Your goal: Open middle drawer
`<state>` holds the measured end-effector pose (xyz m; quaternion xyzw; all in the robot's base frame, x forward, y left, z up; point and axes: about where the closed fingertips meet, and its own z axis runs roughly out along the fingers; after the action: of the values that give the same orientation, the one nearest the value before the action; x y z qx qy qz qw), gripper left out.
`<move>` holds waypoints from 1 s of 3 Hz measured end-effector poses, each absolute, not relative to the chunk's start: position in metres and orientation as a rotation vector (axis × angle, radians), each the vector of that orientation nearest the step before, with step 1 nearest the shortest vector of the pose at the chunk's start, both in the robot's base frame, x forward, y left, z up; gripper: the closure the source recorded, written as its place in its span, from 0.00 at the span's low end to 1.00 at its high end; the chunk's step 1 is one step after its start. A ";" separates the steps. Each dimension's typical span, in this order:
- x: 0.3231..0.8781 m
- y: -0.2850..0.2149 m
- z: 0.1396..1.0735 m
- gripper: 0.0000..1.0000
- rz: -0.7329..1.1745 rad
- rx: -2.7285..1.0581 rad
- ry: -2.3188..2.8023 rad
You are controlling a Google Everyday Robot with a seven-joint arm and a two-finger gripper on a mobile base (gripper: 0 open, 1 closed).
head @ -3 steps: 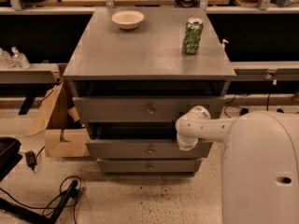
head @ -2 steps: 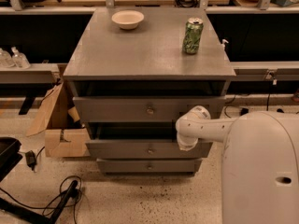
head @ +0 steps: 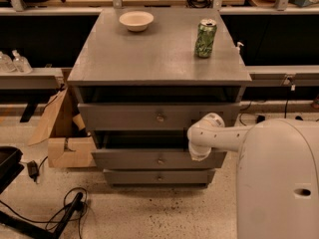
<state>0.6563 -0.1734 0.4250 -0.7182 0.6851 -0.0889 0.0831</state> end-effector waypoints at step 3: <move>0.656 -0.173 0.425 0.34 -0.265 -2.144 2.045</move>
Offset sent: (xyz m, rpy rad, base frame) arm 0.0000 0.0000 0.0000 0.0000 0.0000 0.0000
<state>0.6563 -0.1734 0.4249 -0.7182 0.6851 -0.0888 0.0831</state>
